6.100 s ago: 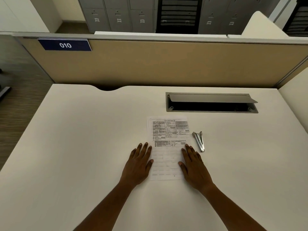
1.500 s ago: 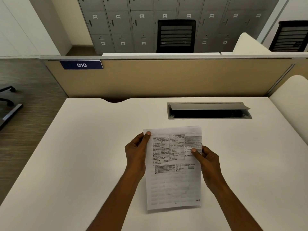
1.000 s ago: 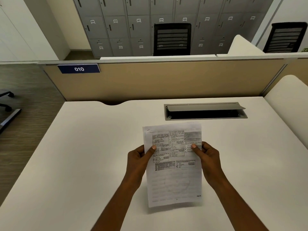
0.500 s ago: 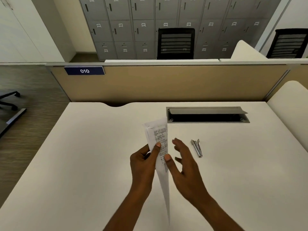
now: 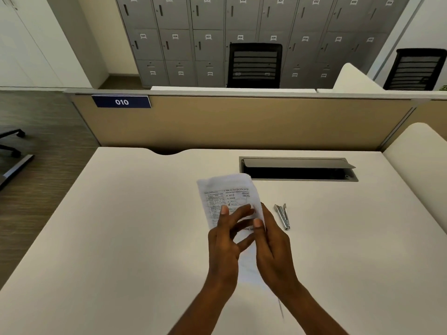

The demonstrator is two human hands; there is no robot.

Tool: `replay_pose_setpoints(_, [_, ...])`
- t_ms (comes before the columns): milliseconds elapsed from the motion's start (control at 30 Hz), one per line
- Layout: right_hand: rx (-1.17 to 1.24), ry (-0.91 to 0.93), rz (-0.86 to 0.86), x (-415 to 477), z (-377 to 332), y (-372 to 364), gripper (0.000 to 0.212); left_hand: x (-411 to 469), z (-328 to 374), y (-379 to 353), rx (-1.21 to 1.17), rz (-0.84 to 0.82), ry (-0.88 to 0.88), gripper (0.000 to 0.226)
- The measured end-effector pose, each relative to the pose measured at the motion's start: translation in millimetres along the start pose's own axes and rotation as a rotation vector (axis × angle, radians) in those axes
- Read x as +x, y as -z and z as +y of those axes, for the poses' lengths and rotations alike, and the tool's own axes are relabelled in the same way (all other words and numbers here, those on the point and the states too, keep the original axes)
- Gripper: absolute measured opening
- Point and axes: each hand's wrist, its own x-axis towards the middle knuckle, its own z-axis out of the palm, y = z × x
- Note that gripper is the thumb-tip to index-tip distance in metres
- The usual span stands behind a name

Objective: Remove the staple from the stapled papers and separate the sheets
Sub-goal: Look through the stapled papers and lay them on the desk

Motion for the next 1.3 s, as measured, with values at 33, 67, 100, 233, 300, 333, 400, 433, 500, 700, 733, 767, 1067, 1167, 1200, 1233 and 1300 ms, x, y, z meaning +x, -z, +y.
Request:
replay_pose_setpoints(33, [0.031,-0.015,0.016,2,-2,3,0.041,1,2,0,0.005,-0.011,-0.009,0.036])
replay_pose_setpoints(67, [0.06,-0.036,0.024,4,-4,7,0.039,1,2,1,0.032,-0.009,-0.035,0.037])
replay_pose_setpoints(100, [0.082,-0.055,0.028,7,-8,11,0.036,3,2,4,0.077,0.009,-0.083,0.036])
replay_pose_setpoints(233, [0.129,-0.088,0.007,16,-27,31,0.033,25,1,30,0.378,0.23,-0.346,0.016])
replay_pose_setpoints(300, [0.172,-0.086,-0.008,20,-35,41,0.033,40,4,44,0.509,0.289,-0.402,0.028])
replay_pose_setpoints(333, [0.206,-0.098,-0.015,22,-38,45,0.033,46,6,50,0.53,0.292,-0.38,0.038])
replay_pose_setpoints(400, [0.306,-0.154,-0.019,25,-42,52,0.034,58,10,59,0.481,0.22,-0.242,0.057])
replay_pose_setpoints(433, [0.356,-0.188,-0.019,26,-44,54,0.034,62,11,62,0.428,0.162,-0.154,0.066])
replay_pose_setpoints(500, [0.438,-0.246,-0.003,28,-45,56,0.034,66,12,66,0.309,0.066,0.019,0.076])
replay_pose_setpoints(700, [0.539,-0.35,0.066,30,-33,55,0.031,55,18,66,0.229,-0.081,0.061,0.03])
replay_pose_setpoints(733, [0.548,-0.357,0.079,30,-30,54,0.031,53,19,67,0.233,-0.062,0.048,0.028])
replay_pose_setpoints(767, [0.552,-0.362,0.093,30,-26,54,0.031,53,20,66,0.242,-0.047,0.034,0.026])
replay_pose_setpoints(1067, [0.483,-0.3,0.18,43,-17,55,0.023,51,31,74,0.379,-0.022,-0.09,0.018])
replay_pose_setpoints(1167, [0.421,-0.235,0.244,57,-23,58,0.02,51,31,76,0.39,-0.022,-0.102,0.017])
replay_pose_setpoints(1200, [0.409,-0.219,0.264,62,-26,59,0.02,51,31,75,0.391,-0.025,-0.104,0.017])
replay_pose_setpoints(1233, [0.401,-0.209,0.283,66,-28,59,0.02,51,31,75,0.393,-0.027,-0.108,0.017])
replay_pose_setpoints(1300, [0.41,-0.203,0.315,72,-30,59,0.019,50,30,74,0.402,-0.025,-0.114,0.017])
